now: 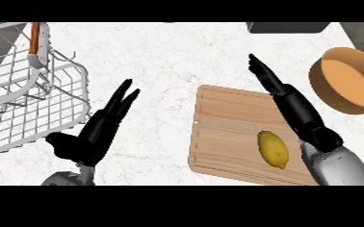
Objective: Pick the lemon from the cutting board and place it in the pot
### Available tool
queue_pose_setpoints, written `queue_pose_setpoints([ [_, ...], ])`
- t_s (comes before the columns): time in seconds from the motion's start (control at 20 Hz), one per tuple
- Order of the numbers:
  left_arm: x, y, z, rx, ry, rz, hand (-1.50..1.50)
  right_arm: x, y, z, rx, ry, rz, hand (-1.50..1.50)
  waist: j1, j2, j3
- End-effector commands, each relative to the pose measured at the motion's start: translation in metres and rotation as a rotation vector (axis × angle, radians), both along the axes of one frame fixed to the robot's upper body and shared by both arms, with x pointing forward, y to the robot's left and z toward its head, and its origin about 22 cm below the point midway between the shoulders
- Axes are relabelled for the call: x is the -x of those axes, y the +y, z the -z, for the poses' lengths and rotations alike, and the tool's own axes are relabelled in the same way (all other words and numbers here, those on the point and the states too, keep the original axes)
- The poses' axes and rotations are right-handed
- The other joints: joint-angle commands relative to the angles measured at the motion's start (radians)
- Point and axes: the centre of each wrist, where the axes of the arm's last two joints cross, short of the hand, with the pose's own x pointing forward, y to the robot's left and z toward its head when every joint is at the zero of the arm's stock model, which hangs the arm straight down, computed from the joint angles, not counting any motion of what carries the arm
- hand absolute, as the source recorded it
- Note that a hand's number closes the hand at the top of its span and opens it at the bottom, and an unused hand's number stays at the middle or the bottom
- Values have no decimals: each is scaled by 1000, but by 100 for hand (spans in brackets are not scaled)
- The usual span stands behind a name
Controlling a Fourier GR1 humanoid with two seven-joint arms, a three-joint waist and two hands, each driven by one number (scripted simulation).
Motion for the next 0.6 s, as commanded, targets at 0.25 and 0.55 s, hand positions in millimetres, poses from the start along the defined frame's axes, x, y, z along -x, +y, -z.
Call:
queue_pose_setpoints([
  [0.25, 0, 63, 2, -87, -108, -450, 0, 30, -80, -87, -147, -698, 145, 150, -87, -53, 18],
  [0.55, 19, 51, 20, -69, -103, -452, 0, 109, -140, 12, -35, -614, 649, -150, -66, -22, 14],
])
